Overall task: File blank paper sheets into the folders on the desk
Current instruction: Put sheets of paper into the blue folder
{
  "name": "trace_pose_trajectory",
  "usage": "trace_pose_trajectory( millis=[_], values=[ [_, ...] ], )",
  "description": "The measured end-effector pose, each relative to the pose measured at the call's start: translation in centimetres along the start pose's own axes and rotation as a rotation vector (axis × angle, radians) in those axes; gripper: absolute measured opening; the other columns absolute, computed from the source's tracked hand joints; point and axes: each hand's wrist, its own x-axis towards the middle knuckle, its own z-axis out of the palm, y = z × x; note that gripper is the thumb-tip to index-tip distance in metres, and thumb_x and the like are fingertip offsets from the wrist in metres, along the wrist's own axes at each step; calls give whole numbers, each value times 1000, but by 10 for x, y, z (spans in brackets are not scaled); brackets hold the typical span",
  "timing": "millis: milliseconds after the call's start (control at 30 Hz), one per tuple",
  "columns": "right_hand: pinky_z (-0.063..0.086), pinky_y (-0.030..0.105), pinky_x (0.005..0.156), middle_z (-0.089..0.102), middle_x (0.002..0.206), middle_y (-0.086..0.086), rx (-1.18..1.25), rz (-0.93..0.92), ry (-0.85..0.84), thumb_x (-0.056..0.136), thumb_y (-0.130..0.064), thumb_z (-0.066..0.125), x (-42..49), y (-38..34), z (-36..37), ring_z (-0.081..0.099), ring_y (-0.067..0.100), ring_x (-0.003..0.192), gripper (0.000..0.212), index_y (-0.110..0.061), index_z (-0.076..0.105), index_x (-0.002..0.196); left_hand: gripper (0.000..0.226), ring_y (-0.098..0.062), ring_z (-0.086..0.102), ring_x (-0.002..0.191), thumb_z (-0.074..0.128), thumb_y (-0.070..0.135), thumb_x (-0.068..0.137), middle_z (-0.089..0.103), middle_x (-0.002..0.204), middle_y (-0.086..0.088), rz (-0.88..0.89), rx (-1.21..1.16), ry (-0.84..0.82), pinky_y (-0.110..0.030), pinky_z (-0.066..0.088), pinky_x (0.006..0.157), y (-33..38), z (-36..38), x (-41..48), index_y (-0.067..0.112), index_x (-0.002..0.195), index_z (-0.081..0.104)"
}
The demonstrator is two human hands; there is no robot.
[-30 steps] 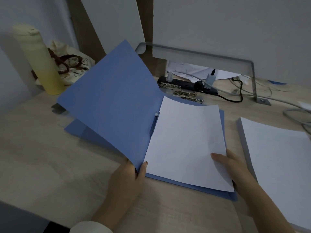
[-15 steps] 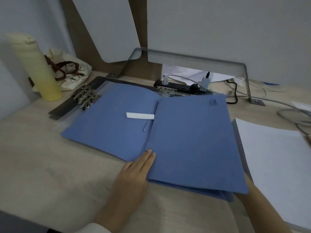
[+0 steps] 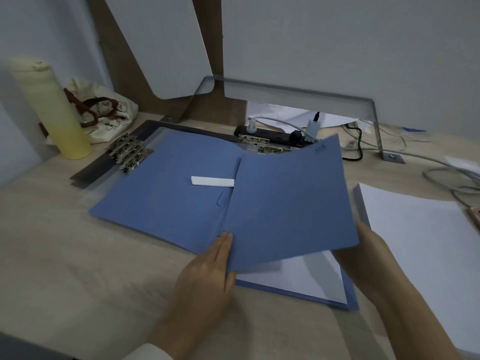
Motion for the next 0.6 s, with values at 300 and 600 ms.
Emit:
trace_pose_trajectory(
  millis=[300,600],
  values=[
    [43,34,103,61,122,17,-227,-19,-114,93,-5,44,70,67,30,60,25,108,31,-6,57,121,39,-4,50,45,43,27,93,49,40,8,-591,-671,126,-12,37,45,8,-15,-1,13,57,48],
    [28,20,102,39,129,8,-813,-278,-100,96,-14,38,92,107,68,38,21,122,46,-21,36,142,48,-6,37,35,49,18,94,34,31,7,-650,-797,140,-17,27,41,-4,-8,-3,14,50,32]
  ],
)
